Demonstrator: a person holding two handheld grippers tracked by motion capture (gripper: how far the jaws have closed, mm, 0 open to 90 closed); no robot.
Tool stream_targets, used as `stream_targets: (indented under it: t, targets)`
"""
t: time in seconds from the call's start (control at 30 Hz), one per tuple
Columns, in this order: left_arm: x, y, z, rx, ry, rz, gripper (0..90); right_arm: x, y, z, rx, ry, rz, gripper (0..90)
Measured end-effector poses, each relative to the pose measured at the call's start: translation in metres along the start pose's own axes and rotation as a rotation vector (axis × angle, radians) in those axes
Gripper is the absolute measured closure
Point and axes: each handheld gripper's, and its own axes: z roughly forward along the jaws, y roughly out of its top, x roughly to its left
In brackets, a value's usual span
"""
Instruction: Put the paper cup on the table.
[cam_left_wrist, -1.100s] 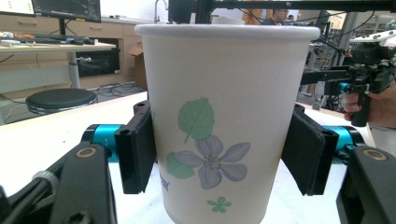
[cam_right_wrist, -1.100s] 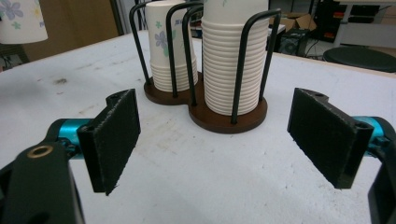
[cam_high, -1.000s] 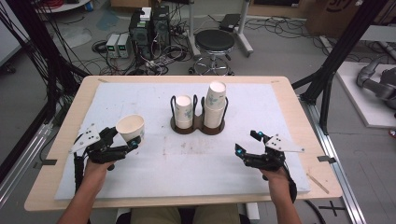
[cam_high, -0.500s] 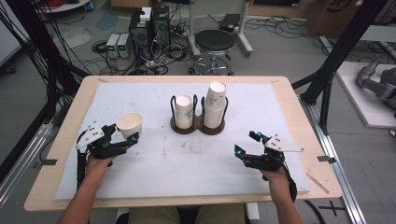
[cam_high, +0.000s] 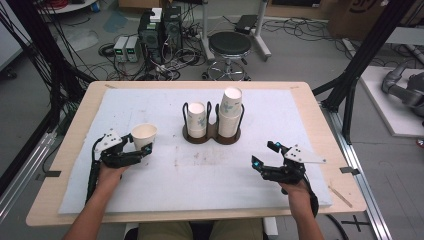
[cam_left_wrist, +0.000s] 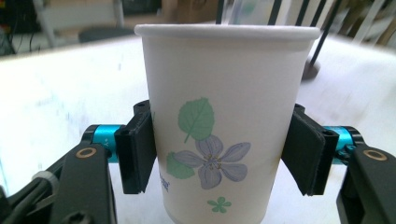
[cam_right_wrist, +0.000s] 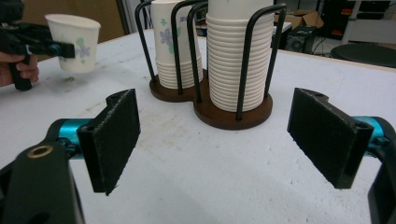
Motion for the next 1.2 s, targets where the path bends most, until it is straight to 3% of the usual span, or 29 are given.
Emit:
stream_targets:
  t: [0.1,0.37,0.53,0.7,1.0,1.07,1.13,1.2]
  targets:
    - [-0.004,0.001,0.002,0.027,0.041,0.028,34.0,0.0,0.0,0.0,-0.001,-0.001,-0.002,17.5]
    - [-0.011,0.001,0.005,0.096,0.071,0.079,34.6,0.001,0.0,0.0,0.0,0.004,-0.002,17.5]
    - [-0.015,0.001,0.004,0.139,0.084,0.087,34.7,0.0,0.0,0.0,-0.002,0.005,0.0,17.5]
    - [-0.013,-0.001,-0.007,0.172,0.085,0.033,34.7,-0.001,0.0,-0.001,-0.004,0.005,0.006,17.5]
    - [-0.013,-0.004,-0.015,0.217,0.079,0.008,31.4,-0.001,0.002,-0.001,-0.01,0.009,0.003,17.5]
    - [-0.014,-0.004,-0.016,0.224,0.081,0.004,27.0,-0.001,0.002,-0.001,-0.009,0.009,0.011,17.5]
    - [-0.013,-0.005,-0.017,0.226,0.092,-0.021,16.6,-0.001,0.001,-0.001,-0.01,0.008,0.011,17.5]
    - [-0.012,-0.004,-0.023,0.198,0.088,-0.054,15.6,-0.001,0.001,0.0,-0.009,0.009,0.012,17.5]
